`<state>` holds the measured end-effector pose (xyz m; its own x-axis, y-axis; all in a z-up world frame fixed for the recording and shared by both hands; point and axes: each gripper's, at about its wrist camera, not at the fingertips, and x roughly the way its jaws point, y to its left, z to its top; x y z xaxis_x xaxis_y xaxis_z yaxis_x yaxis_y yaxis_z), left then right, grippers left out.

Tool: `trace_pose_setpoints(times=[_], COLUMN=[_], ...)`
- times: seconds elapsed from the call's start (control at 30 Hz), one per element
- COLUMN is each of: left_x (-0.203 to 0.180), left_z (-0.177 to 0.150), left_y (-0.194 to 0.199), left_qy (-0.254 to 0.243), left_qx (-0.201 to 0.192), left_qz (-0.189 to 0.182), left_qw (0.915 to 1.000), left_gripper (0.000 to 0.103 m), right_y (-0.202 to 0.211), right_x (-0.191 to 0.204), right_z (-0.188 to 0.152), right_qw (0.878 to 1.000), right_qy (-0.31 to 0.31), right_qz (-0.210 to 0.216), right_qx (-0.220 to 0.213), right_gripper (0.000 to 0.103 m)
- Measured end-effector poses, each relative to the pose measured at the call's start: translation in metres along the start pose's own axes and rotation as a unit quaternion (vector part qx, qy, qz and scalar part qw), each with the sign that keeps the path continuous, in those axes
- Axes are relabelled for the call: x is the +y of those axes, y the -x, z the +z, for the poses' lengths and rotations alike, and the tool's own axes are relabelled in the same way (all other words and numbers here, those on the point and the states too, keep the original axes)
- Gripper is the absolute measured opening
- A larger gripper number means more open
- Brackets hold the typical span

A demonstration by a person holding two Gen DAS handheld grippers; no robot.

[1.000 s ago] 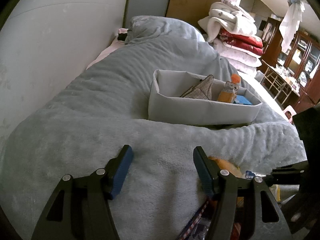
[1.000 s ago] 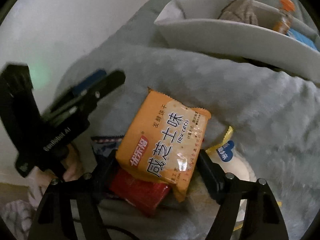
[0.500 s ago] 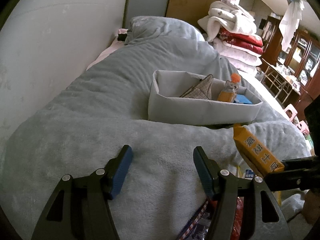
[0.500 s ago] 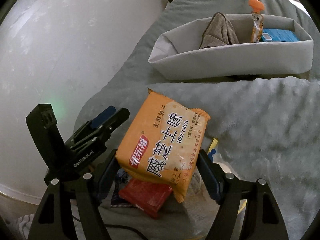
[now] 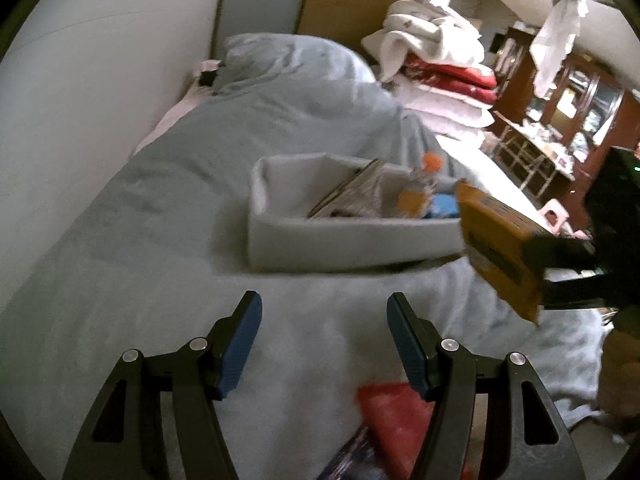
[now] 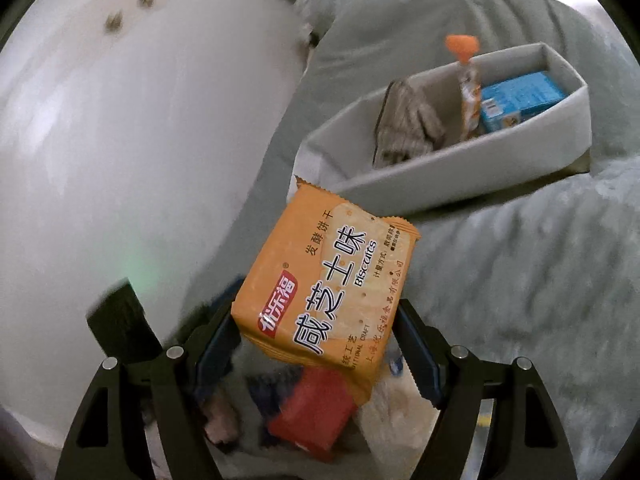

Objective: Organize objects
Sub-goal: 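Carry the cracker packet over the white basket with the right gripper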

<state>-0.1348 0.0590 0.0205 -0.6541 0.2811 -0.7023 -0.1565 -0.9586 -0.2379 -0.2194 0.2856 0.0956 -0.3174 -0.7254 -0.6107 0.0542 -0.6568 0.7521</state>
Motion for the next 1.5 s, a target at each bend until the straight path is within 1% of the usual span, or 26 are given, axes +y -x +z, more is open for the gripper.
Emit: trace_pose_setpoints(times=[0.07,0.1,0.13,0.17,0.2,0.27,0.3,0.4,0.43,0.53,0.57,0.63,0.67,0.7,0.73,0.8,0.9,1.07,1.1,1.13,1.17,1.2,1.3,1.4,1.5], left_x=[-0.011,-0.016,-0.02,-0.027,-0.032,-0.041,-0.047,-0.06,-0.063,-0.069,-0.07,-0.067,-0.066,-0.065,-0.065,-0.066,-0.07,-0.074,-0.075,-0.076,-0.077,-0.077,-0.075,-0.076,-0.076], left_z=[0.013,0.018,0.022,0.029,0.033,0.042,0.047,0.063,0.068,0.083,0.088,0.092,0.095,0.097,0.097,0.098,0.096,0.092,0.091,0.091,0.091,0.091,0.091,0.091,0.09], left_y=[0.0,0.0,0.001,0.001,0.001,0.001,-0.001,-0.01,-0.015,-0.033,-0.039,-0.047,-0.053,-0.058,-0.063,-0.071,-0.082,-0.098,-0.1,-0.102,-0.104,-0.105,-0.107,-0.108,-0.107], left_qy=[-0.014,-0.021,-0.025,-0.03,-0.033,-0.039,-0.045,-0.055,-0.055,-0.04,-0.034,-0.021,-0.014,-0.013,-0.014,-0.017,-0.022,-0.021,-0.022,-0.022,-0.024,-0.023,-0.017,-0.019,-0.017], left_qx=[-0.008,-0.012,-0.016,-0.019,-0.02,-0.023,-0.022,-0.017,-0.014,0.0,0.006,0.014,0.02,0.027,0.034,0.044,0.057,0.077,0.081,0.083,0.083,0.084,0.087,0.09,0.089], left_qz=[-0.015,-0.024,-0.033,-0.052,-0.066,-0.086,-0.096,-0.109,-0.117,-0.139,-0.148,-0.165,-0.163,-0.158,-0.154,-0.143,-0.125,-0.114,-0.114,-0.114,-0.105,-0.103,-0.116,-0.115,-0.116], left_qw=[0.9998,0.9994,0.999,0.998,0.9971,0.9953,0.9942,0.9923,0.9915,0.9894,0.9883,0.986,0.9863,0.9869,0.9874,0.9885,0.9903,0.9903,0.9899,0.9898,0.9907,0.9909,0.9893,0.9891,0.989], left_gripper=[0.063,0.063,0.063,0.063,0.063,0.063,0.063,0.063,0.063,0.063,0.063,0.061,0.058,0.053,0.051,0.051,0.051,0.05,0.041,0.036,0.028,0.028,0.027,0.027,0.026], right_y=[0.0,0.0,-0.002,-0.005,-0.005,-0.013,-0.022,-0.038,-0.028,-0.041,-0.035,-0.041,-0.04,-0.043,-0.043,-0.043,-0.045,-0.049,-0.048,-0.048,-0.046,-0.045,-0.042,-0.042,-0.042], right_x=[-0.008,-0.014,-0.017,-0.024,-0.03,-0.039,-0.043,-0.048,-0.05,-0.055,-0.059,-0.066,-0.067,-0.07,-0.071,-0.075,-0.078,-0.085,-0.085,-0.087,-0.088,-0.089,-0.092,-0.094,-0.097], right_z=[0.014,0.024,0.029,0.037,0.042,0.051,0.058,0.069,0.068,0.073,0.073,0.073,0.072,0.072,0.071,0.067,0.067,0.066,0.065,0.066,0.064,0.064,0.062,0.062,0.06], right_qw=[0.999,0.996,0.994,0.989,0.986,0.977,0.971,0.961,0.959,0.951,0.949,0.942,0.94,0.938,0.936,0.933,0.933,0.928,0.928,0.928,0.928,0.928,0.928,0.929,0.927], right_qy=[-0.043,-0.08,-0.099,-0.134,-0.156,-0.198,-0.218,-0.249,-0.254,-0.276,-0.281,-0.298,-0.302,-0.305,-0.306,-0.311,-0.308,-0.313,-0.314,-0.314,-0.315,-0.315,-0.314,-0.314,-0.316], right_qz=[0.017,0.018,0.016,0.018,0.025,0.05,0.075,0.102,0.104,0.119,0.125,0.143,0.148,0.157,0.164,0.176,0.181,0.198,0.198,0.198,0.194,0.192,0.192,0.19,0.196], right_qx=[-0.013,-0.028,-0.036,-0.052,-0.059,-0.064,-0.06,-0.064,-0.066,-0.068,-0.067,-0.06,-0.059,-0.054,-0.051,-0.048,-0.049,-0.044,-0.045,-0.046,-0.05,-0.054,-0.056,-0.056,-0.053], right_gripper=[0.076,0.076,0.076,0.076,0.076,0.076,0.076,0.076,0.076,0.076,0.076,0.076,0.076,0.076,0.076,0.076,0.076,0.076,0.076,0.076,0.076,0.076,0.076,0.076,0.078])
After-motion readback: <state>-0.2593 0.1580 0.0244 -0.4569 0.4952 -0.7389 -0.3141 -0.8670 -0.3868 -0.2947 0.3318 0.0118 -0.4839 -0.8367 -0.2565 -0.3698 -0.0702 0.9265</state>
